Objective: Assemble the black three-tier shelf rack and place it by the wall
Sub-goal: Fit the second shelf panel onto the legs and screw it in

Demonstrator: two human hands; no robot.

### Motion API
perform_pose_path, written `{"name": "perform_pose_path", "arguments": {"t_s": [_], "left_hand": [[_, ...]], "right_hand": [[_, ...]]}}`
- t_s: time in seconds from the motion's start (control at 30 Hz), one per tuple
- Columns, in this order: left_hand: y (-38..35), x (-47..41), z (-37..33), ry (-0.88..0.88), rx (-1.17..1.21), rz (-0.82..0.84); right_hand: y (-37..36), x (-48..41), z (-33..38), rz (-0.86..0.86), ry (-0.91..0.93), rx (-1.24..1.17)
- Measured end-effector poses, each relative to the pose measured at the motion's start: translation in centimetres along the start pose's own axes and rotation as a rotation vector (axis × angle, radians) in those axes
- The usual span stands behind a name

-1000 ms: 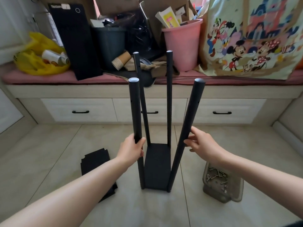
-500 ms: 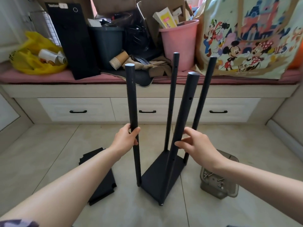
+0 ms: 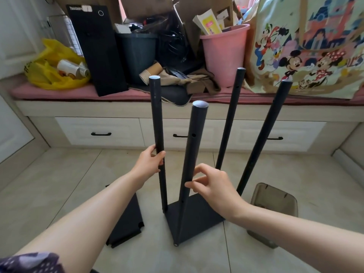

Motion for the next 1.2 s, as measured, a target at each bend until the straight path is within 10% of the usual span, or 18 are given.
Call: {"name": "perform_pose_path", "arguments": {"t_s": [0.4,0.9,1.2], "left_hand": [[-0.4,1.0,1.3,0.056,-0.137,0.071],[-3.7,7.8,-1.6,0.009,-0.359,0.533],[-4.4,8.2,-5.6,-0.205,-0.152,0.417]], "right_hand": [[-0.3,-0.9,-2.7,0.101,-0.044,0.197],[16.5,-0.7,-13.2,-0.391,-0.499,0.19],[15.7,-4.0,-11.9,-0.322,-0.376,0.035]]}}
Point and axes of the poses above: each hand's wrist, its own x-axis away from the middle knuckle, its own y-axis out of the back of the hand, z = x × y, the point moved 10 cm from there along -x, towards the middle knuckle, and after that the axes turned 5 degrees about y, right-handed, at the moved point
